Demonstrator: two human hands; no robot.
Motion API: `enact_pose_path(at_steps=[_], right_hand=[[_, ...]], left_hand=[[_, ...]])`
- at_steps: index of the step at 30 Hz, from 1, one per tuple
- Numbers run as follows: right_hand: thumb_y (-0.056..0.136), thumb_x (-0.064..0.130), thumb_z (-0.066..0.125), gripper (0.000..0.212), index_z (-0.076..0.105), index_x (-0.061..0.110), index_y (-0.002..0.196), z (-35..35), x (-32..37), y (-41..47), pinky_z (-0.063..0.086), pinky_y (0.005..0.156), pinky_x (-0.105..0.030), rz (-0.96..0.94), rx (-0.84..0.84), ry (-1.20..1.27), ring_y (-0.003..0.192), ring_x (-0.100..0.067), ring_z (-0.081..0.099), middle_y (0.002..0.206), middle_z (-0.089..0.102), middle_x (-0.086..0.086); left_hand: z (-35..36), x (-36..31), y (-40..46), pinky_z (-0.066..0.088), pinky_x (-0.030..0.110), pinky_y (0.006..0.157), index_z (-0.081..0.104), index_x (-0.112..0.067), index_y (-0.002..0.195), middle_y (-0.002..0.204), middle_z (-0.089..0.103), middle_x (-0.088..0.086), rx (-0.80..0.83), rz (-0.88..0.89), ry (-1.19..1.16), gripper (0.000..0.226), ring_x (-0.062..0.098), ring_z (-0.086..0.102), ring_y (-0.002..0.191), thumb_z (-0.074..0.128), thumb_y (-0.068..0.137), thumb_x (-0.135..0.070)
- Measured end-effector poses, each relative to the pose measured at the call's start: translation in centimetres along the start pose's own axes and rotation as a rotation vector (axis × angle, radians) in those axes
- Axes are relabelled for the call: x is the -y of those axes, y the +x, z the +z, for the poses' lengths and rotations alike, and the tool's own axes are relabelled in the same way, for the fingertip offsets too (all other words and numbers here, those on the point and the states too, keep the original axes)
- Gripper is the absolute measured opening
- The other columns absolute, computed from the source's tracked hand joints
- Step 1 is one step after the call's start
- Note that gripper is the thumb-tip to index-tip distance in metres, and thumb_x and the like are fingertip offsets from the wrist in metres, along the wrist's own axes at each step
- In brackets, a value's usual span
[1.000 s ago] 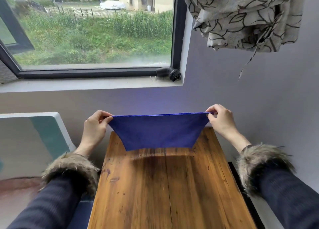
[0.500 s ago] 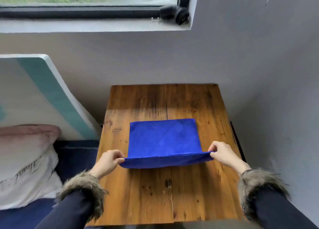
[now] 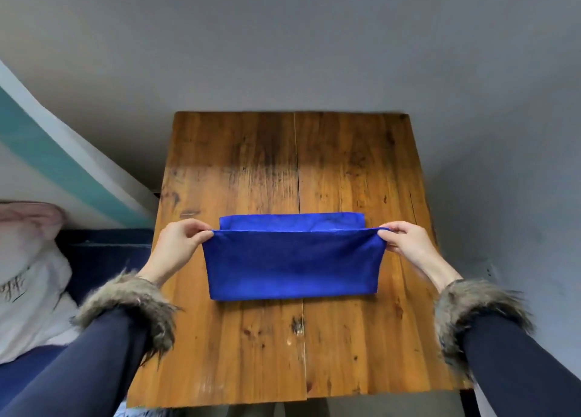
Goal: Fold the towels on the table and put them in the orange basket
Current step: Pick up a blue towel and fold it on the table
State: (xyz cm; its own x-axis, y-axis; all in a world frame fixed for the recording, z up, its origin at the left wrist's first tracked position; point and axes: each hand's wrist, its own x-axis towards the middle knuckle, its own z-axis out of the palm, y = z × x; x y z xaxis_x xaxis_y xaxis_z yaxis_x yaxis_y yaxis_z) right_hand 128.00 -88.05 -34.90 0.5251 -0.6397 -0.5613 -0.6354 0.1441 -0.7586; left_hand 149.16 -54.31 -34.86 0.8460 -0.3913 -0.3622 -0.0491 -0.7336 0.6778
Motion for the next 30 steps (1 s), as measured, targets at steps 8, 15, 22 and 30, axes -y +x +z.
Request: enact_pose_path(at_steps=[8, 15, 22, 30], right_hand=[[0.087, -0.001, 0.056, 0.01, 0.063, 0.005, 0.092, 3.0, -2.1, 7.3, 0.05, 0.064, -0.019, 0.017, -0.118, 0.043, 0.071, -0.011, 0.057, 0.079, 0.062, -0.003], [0.086, 0.004, 0.06, 0.009, 0.066, 0.007, 0.094, 4.2, -3.8, 10.6, 0.045, 0.053, -0.008, 0.017, -0.177, 0.024, 0.071, -0.007, 0.058, 0.078, 0.063, 0.001], [0.09, 0.017, 0.057, 0.028, 0.058, 0.009, 0.117, 6.0, -3.1, 10.1, 0.038, 0.084, -0.022, -0.186, -0.326, -0.38, 0.103, -0.022, 0.055, 0.11, 0.06, -0.009], [0.09, 0.035, 0.042, 0.052, 0.041, 0.017, 0.139, 14.4, -7.3, 4.6, 0.019, 0.11, -0.056, -0.752, -0.061, -1.007, 0.138, -0.03, 0.03, 0.147, 0.037, -0.011]], left_hand=[[3.6, 1.6, 6.0, 0.038, 0.005, 0.059, 0.065, -0.025, 0.076, 0.077, 0.065, -0.011, -0.075, -0.031, 0.001, 0.014, 0.003, 0.058, 0.072, 0.063, 0.086, -0.015], [5.5, 3.3, 9.1, 0.04, 0.005, 0.054, 0.066, -0.021, 0.08, 0.082, 0.068, 0.001, -0.124, -0.084, -0.009, 0.01, 0.021, 0.062, 0.08, 0.064, 0.085, -0.013], [7.9, 2.6, 8.2, 0.037, 0.048, 0.095, 0.05, -0.005, 0.127, 0.125, 0.051, 0.018, -0.23, 0.056, 0.32, 0.039, 0.034, 0.047, 0.116, 0.055, 0.088, -0.007], [17.4, 0.0, 3.7, 0.018, 0.065, 0.107, 0.047, -0.023, 0.136, 0.148, 0.035, 0.014, -0.001, 0.458, 0.718, 0.051, 0.037, 0.029, 0.137, 0.041, 0.088, -0.038]])
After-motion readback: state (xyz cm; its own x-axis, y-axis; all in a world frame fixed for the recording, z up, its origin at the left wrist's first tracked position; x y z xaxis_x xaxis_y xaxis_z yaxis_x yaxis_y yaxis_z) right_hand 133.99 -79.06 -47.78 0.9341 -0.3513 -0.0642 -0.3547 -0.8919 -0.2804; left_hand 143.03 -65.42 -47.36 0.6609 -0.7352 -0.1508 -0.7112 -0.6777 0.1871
